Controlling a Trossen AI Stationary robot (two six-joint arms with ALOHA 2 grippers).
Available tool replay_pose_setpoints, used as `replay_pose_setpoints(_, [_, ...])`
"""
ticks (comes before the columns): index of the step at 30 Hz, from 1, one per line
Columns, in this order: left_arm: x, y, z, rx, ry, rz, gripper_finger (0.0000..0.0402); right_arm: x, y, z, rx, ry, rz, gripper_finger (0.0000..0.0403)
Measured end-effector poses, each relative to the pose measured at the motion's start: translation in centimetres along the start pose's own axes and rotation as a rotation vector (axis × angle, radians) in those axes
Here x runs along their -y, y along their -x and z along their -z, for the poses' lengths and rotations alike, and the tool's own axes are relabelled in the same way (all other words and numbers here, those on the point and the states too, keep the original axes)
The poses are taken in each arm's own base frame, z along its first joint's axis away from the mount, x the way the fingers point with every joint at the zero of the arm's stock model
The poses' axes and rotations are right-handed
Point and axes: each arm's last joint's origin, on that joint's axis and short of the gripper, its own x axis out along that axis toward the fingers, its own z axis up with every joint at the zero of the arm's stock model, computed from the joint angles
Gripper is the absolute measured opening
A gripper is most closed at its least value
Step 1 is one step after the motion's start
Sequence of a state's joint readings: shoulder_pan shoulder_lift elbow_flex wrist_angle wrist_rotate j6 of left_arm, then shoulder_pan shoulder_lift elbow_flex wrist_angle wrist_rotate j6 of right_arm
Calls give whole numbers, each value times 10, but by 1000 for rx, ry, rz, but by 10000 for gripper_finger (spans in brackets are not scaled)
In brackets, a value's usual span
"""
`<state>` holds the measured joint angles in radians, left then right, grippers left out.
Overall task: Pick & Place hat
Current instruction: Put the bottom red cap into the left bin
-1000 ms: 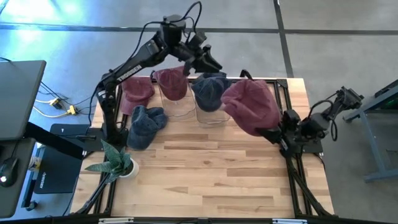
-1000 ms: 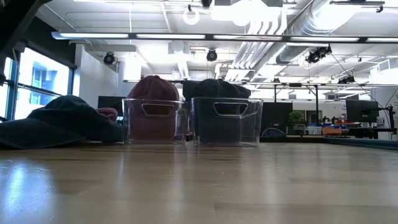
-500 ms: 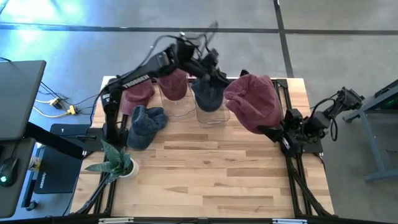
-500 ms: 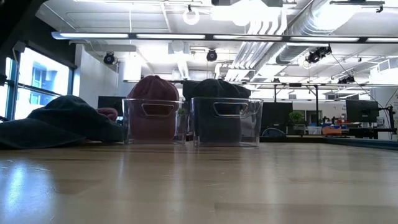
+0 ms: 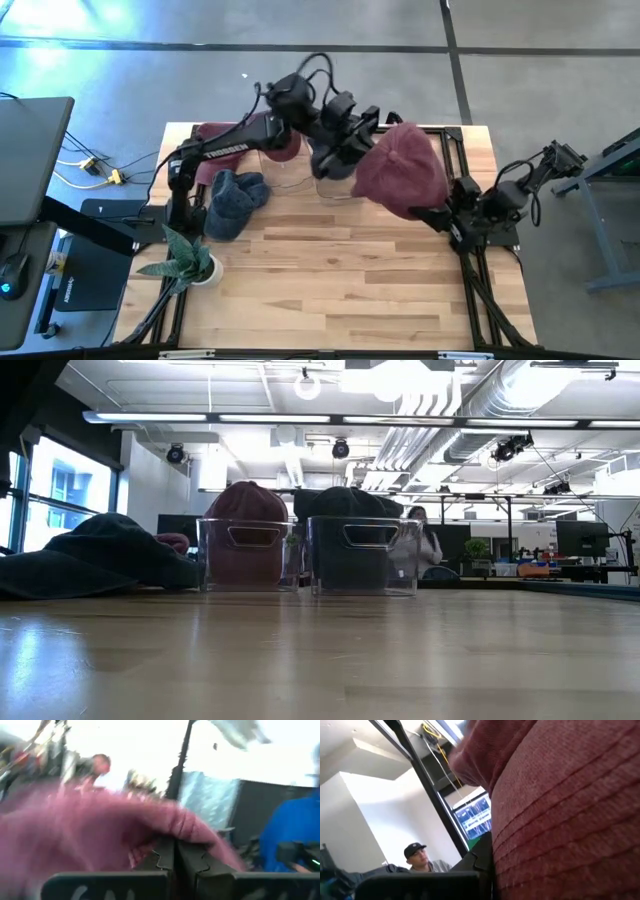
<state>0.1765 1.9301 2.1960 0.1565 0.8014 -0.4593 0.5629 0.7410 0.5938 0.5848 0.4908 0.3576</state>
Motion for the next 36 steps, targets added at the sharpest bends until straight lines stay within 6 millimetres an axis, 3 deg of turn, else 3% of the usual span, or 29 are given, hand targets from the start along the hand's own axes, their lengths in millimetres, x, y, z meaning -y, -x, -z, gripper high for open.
replay_pose_setpoints(5, [8, -1, -8, 54, -17, 72, 1, 1, 0, 2, -17, -15, 7, 20])
replay_pose_setpoints(14, [-11, 7, 6, -62, 199, -70, 1, -2, -6, 5, 5, 15, -24, 19])
replay_pose_setpoints(20, [-4, -18, 26, -60, 229, 8, 1, 0, -9, 11, 1, 29, 18, 21])
replay_pose_setpoints(24, [15, -29, 22, -22, 203, 77, 1, 0, -9, 12, -7, 36, 23, 22])
replay_pose_setpoints(27, [19, -32, 23, -16, 197, 88, 1, 0, -9, 12, -15, 41, 28, 22])
replay_pose_setpoints(36, [-4, -13, 15, 7, 168, -10, 4, 1, -9, 13, -18, 35, 53, 23])
